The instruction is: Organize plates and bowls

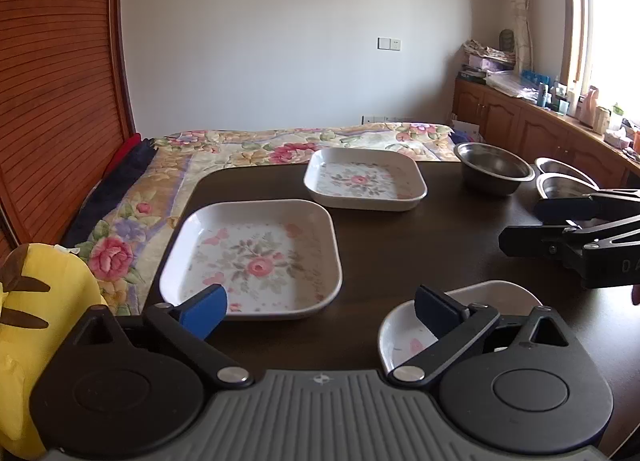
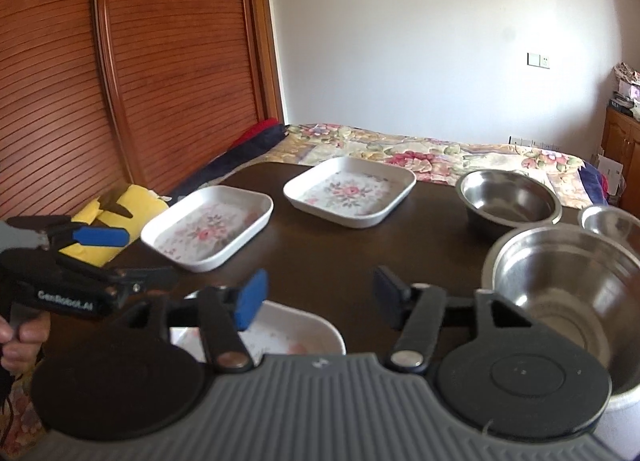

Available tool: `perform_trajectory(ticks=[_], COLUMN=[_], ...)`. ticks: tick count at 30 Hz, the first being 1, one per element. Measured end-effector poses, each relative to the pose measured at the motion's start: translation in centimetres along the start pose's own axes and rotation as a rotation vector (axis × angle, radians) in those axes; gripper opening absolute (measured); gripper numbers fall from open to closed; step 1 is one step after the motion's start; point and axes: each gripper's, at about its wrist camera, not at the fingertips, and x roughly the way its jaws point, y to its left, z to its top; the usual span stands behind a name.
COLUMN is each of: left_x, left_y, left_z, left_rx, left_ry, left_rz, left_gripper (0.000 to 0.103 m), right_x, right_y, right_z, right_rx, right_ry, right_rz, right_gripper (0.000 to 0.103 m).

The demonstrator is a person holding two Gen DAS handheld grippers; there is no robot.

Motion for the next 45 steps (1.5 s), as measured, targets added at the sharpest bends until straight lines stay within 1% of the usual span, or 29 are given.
perform_trajectory(ticks=[1,3,6,10,19,23,27,32,38,40,41,42,43,44,45], left_x=[0.1,0.2,0.6,0.9,1.9,2.6,3.1,3.7,5.4,5.9,6.2,6.5,6.8,7.0,7.3], left_y=[0.2,0.4,0.9,1.5,3.8,5.2,6.6,8.5,10.1,10.5,10.6,10.7,11.0,11.1,11.3], left_z=[0.1,0.3,0.6,0.9,2.1,2.7,3.2,3.7,4.1,4.1,4.1,4.1,4.2,4.2,4.2], left_rx=[0.001,0.008,0.014,0.02,0.019,0.027,0.02,-0.017,-0.025,-0.027,-0.027,-0.026,-0.026,-0.027,-0.03], left_ry=[0.0,0.002,0.008,0.004,-0.004,0.003,-0.008,-0.008,0.008,0.015,0.019,0.023,0.027,0.029,0.034], left_rz=[0.001,0.005,0.005,-0.003,0.012,0.025,0.016,-0.006,-0.003,-0.005,-0.006,-0.006,-0.005,-0.005,-0.005], left_gripper=[0.103,0.103,0.103,0.103,0.103,0.103,0.103,0.103,0.103,0.103,0.103,0.103,0.101,0.099,0.098], right_x=[0.2,0.6,1.2,1.8,3.3,4.3,5.5,7.2,9.3,9.9,10.3,10.7,11.0,11.4,11.6], right_y=[0.1,0.2,0.4,0.4,1.2,1.5,2.1,3.1,3.9,4.1,4.1,4.1,4.2,4.2,4.3], right_z=[0.1,0.5,1.2,2.2,4.2,4.7,5.2,5.8,6.1,6.1,6.1,6.1,6.0,6.0,5.9], right_rx=[-0.002,0.0,-0.008,-0.006,-0.023,-0.024,-0.03,-0.034,-0.024,-0.02,-0.015,-0.008,0.001,0.007,0.007], right_ry=[-0.001,-0.001,-0.009,-0.014,-0.006,0.01,0.022,0.047,0.089,0.107,0.121,0.136,0.15,0.161,0.169], right_rz=[0.001,0.005,0.002,0.008,-0.007,0.0,-0.003,0.021,0.043,0.05,0.055,0.059,0.066,0.07,0.073], right_gripper=[0.068,0.079,0.092,0.103,0.103,0.103,0.103,0.103,0.102,0.096,0.086,0.084,0.083,0.08,0.075])
